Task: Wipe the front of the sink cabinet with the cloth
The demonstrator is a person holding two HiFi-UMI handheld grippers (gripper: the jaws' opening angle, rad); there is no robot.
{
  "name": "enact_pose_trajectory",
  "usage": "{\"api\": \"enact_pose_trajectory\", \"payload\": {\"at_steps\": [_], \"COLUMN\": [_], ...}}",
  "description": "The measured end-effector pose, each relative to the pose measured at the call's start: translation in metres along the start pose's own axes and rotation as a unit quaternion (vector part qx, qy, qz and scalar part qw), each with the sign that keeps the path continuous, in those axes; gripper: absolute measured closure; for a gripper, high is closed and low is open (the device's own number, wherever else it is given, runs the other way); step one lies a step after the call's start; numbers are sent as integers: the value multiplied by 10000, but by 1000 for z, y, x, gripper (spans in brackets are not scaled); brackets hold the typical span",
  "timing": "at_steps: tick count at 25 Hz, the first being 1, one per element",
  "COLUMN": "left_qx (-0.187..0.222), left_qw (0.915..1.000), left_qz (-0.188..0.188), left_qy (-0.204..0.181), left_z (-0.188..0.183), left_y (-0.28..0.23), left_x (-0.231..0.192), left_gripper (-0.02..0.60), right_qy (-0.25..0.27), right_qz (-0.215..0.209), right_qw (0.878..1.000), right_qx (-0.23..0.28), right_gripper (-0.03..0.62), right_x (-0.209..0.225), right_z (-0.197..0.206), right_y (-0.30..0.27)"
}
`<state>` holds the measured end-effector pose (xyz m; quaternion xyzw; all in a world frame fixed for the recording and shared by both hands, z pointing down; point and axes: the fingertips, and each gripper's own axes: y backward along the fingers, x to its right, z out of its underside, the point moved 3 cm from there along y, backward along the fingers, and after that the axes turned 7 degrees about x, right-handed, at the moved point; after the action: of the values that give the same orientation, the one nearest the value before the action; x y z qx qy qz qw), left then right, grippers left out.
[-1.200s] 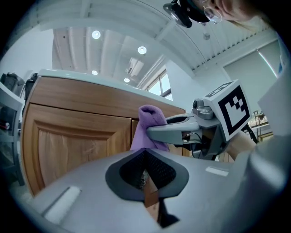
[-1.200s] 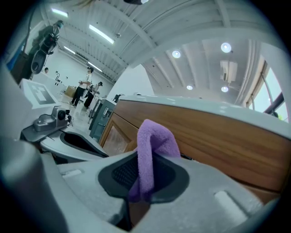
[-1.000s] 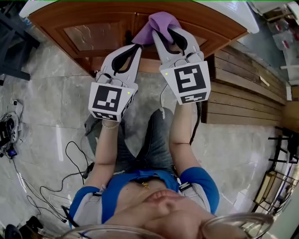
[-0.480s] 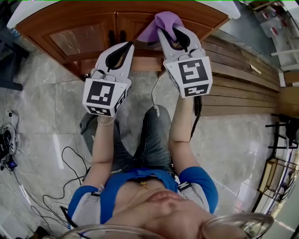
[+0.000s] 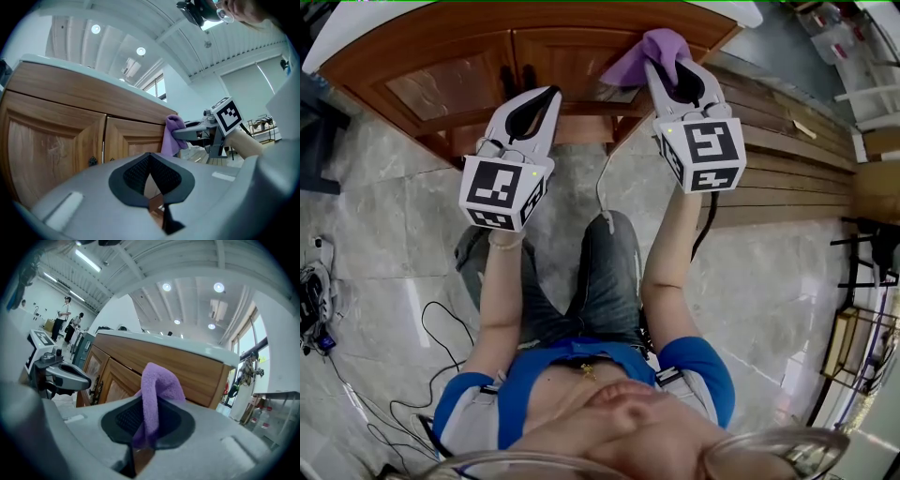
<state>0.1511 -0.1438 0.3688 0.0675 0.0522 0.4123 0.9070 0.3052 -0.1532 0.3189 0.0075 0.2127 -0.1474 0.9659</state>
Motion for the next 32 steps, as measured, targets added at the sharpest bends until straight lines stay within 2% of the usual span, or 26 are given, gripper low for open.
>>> {"api": "enact_pose_trajectory", "payload": {"at_steps": [11,22,32], "left_qx": [-53,-84,-110], "left_qw": [10000,9999,9998], "left_qz": [22,77,121], "left_qy": [24,-14,-62], "left_z": [2,4,6], "left_y": [2,-1,2], "left_x": [0,1,4], "left_gripper": [581,581,581], "right_qy": [-140,-180,-405], "right_qz": [423,472,485], "right_qw": [9990,9987,9975], "right_qx": [-96,103,-303], "right_gripper": [534,534,534], "right_x": [40,42,33], "right_z": [19,24,62], "right_y": [23,25,25]}}
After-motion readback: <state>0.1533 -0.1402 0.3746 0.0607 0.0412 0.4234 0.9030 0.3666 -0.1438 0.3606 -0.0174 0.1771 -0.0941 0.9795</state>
